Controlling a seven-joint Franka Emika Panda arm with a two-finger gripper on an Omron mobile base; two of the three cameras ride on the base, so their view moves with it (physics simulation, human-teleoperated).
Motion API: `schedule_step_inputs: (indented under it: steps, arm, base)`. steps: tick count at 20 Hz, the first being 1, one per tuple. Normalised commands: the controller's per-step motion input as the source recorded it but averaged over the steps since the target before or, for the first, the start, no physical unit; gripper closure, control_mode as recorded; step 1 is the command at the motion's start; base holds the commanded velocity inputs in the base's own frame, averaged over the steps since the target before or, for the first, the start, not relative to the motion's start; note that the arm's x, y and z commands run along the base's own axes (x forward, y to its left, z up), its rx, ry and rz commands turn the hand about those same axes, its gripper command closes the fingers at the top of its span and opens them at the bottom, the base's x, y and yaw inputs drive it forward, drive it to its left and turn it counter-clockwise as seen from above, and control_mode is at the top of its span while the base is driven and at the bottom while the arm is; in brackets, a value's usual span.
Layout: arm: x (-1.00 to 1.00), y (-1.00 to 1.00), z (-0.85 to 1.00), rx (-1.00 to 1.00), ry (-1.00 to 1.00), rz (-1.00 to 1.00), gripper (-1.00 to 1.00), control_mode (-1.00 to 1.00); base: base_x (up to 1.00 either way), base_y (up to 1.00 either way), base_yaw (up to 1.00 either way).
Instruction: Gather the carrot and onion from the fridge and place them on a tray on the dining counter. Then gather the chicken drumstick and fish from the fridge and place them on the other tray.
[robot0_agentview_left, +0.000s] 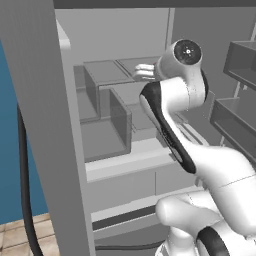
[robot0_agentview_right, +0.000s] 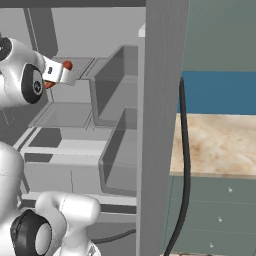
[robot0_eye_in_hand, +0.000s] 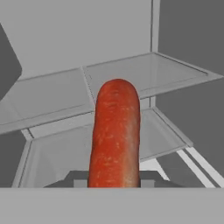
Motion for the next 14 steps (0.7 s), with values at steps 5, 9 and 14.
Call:
schedule_step_inputs:
  steps: [5, 9, 14]
  arm:
    - [-0.93, 0.0, 0.05, 0.0, 0.11, 0.13, 1.0, -1.0]
    - [-0.87, -0.01, 0.0, 0.0, 0.09, 0.11, 1.0, -1.0]
    - [-0.95, -0.01, 0.0, -0.02, 0.04, 0.06, 1.0, -1.0]
  base:
    - [0.0, 0.0, 0.0]
    - [0.0, 0.0, 0.0]
    - [0.0, 0.0, 0.0]
